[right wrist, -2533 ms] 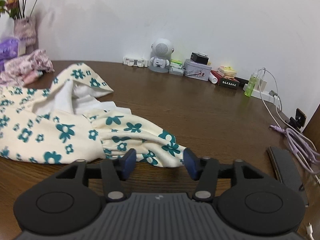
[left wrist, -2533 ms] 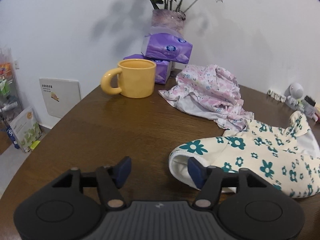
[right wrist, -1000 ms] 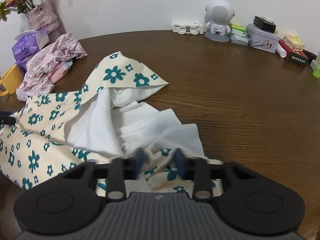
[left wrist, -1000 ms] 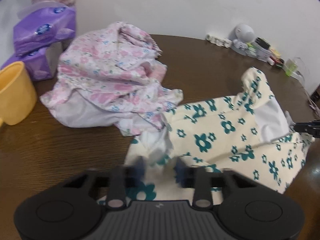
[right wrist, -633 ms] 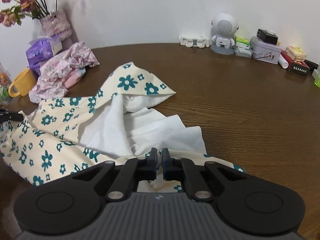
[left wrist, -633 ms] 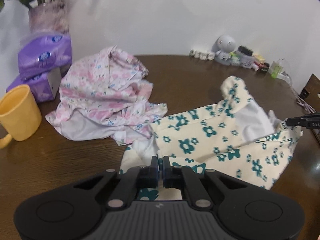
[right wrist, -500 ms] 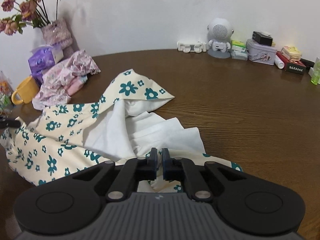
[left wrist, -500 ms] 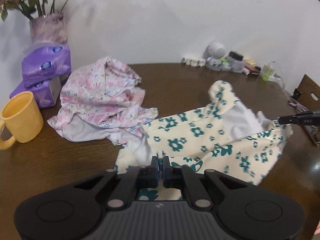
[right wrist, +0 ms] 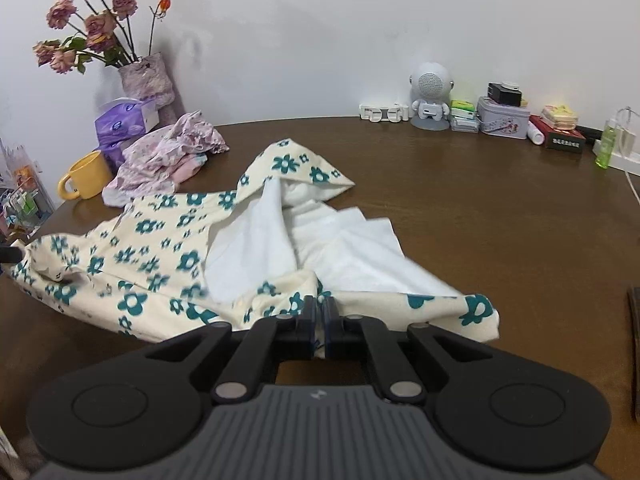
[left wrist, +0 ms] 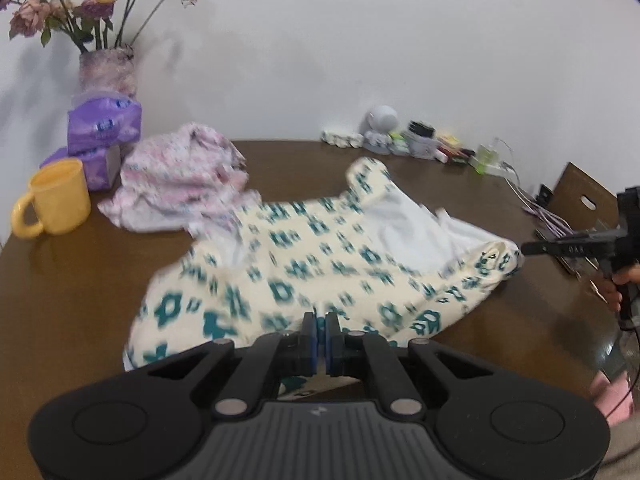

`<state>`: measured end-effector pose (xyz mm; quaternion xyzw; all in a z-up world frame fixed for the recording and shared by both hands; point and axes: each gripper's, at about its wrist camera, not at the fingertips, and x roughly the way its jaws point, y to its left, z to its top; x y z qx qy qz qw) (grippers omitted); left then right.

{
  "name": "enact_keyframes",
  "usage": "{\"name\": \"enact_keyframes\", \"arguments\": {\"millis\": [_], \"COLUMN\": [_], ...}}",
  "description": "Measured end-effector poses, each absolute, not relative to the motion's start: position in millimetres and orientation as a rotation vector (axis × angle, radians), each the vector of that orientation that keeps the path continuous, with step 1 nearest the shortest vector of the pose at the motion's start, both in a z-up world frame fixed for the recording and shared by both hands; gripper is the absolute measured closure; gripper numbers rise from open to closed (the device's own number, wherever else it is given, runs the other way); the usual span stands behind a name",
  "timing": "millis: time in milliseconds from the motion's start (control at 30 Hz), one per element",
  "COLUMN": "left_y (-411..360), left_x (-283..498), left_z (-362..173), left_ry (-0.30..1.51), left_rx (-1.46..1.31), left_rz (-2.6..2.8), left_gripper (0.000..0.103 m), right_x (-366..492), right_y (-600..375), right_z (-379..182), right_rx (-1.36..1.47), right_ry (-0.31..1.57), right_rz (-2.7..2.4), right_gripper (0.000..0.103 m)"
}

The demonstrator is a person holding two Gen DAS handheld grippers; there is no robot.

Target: Fold clothes

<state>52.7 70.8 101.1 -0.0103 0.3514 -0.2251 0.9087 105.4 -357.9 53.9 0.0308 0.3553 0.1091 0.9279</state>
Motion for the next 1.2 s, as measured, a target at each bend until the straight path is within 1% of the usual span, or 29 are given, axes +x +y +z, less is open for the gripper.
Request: {"name": "enact_keyframes", "arguments": {"millis": [267,367,533,600,633,667,700,733,767,833,867,900,1000,1100,1200], "left_y": [76,81,79,78,79,85,92,101,110,125,134,142,161,173,173], "left_x": [17,11,5,3,1,0,-2,-4,-6,-7,-6,-5,4,18,37], "left_z": [57,46,44,44,45,48,51,54,57,62,63,63,59,53,48], "left_ry": [0.797,0.795,0.776,0.768,0.764,0.758,0.746,0.728,0.710,0.680,0.669,0.665,0.673,0.698,0.725], "left_rx": [-0.103,-0.118,-0.115,-0.115,-0.124,-0.163,-0.204,-0.245,-0.283,-0.321,-0.334,-0.349,-0.403,-0.433,-0.413], "left_rz": [-0.428,-0.415,-0.408,-0.408,-0.408,-0.408,-0.406,-0.390,-0.370,-0.285,-0.229,-0.182,-0.103,-0.080,-0.067], "left_gripper": [0.101,0.101,0.100,0.098,0.092,0.084,0.078,0.064,0.051,0.043,0.043,0.043,0.043,0.043,0.043], "right_x": [55,46,46,50,51,52,53,53,52,51,52,54,59,67,75], "right_y": [-362,-361,-358,-358,-358,-357,-357,-356,-354,-349,-347,-346,-343,-339,-336], "right_z": [35,32,29,27,26,25,24,23,23,22,22,22,21,17,13], "right_rx": [0.082,0.092,0.095,0.097,0.103,0.107,0.110,0.109,0.100,0.072,0.061,0.053,0.032,0.016,-0.001], "right_ry": [0.739,0.727,0.709,0.709,0.709,0.708,0.708,0.706,0.700,0.685,0.678,0.672,0.662,0.664,0.665], "right_rz": [0.183,0.176,0.175,0.175,0.172,0.170,0.166,0.162,0.158,0.148,0.143,0.140,0.133,0.134,0.134], "right_gripper": [0.103,0.103,0.101,0.100,0.096,0.093,0.081,0.065,0.060,0.054,0.050,0.044,0.038,0.036,0.036]}}
